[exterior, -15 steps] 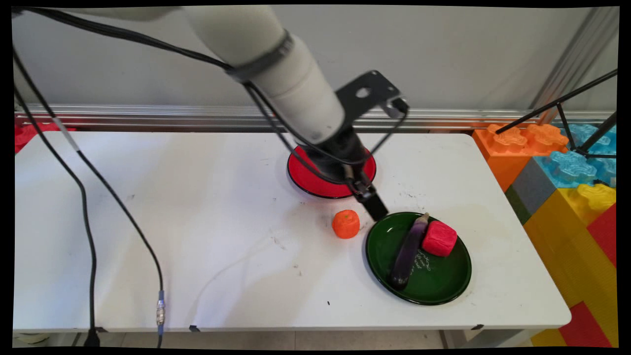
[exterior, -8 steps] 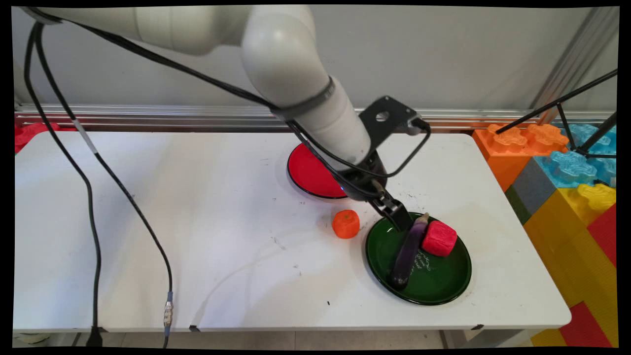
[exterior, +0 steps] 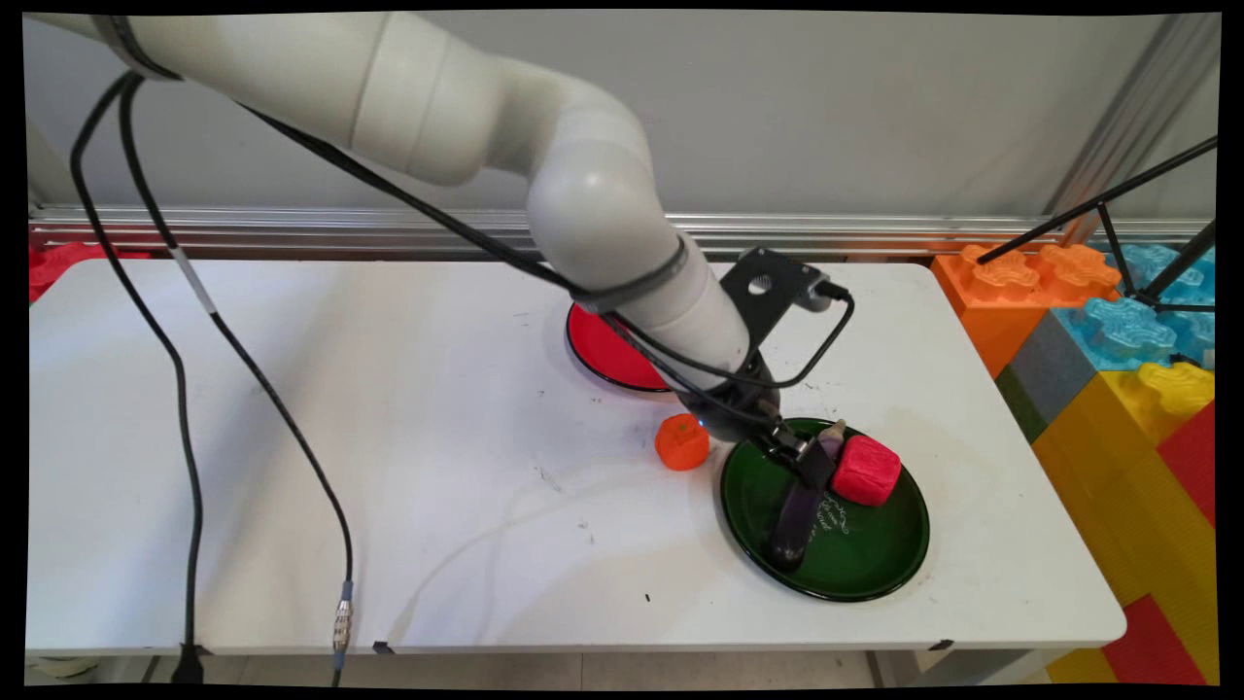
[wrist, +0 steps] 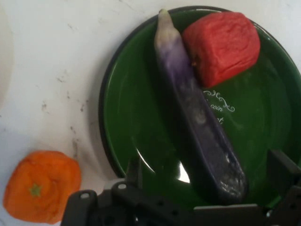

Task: Pick up the eggplant from the green plate, then place the picked object on the table

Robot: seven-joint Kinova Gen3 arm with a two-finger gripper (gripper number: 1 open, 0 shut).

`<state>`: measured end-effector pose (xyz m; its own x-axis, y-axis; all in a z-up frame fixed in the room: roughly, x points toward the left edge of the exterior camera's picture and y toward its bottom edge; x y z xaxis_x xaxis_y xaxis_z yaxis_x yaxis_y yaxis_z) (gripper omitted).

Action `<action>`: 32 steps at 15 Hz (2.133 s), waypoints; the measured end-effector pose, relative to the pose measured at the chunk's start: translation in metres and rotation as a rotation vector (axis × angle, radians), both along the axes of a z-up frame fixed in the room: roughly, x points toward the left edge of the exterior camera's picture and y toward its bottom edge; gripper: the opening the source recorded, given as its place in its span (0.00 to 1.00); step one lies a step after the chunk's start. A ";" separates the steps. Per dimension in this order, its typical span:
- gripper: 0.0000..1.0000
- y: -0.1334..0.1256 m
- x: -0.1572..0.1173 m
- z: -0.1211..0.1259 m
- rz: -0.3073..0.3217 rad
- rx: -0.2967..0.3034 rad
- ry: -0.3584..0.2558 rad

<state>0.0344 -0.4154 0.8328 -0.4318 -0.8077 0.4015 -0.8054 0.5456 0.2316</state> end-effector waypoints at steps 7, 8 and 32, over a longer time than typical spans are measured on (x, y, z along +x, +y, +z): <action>1.00 -0.001 -0.005 -0.043 0.056 0.047 0.059; 1.00 -0.001 -0.005 -0.048 0.062 0.052 0.067; 0.00 -0.009 -0.007 -0.094 0.113 0.084 0.166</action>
<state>0.0270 -0.4248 0.7386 -0.2701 -0.8806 0.3892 -0.8073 0.4275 0.4069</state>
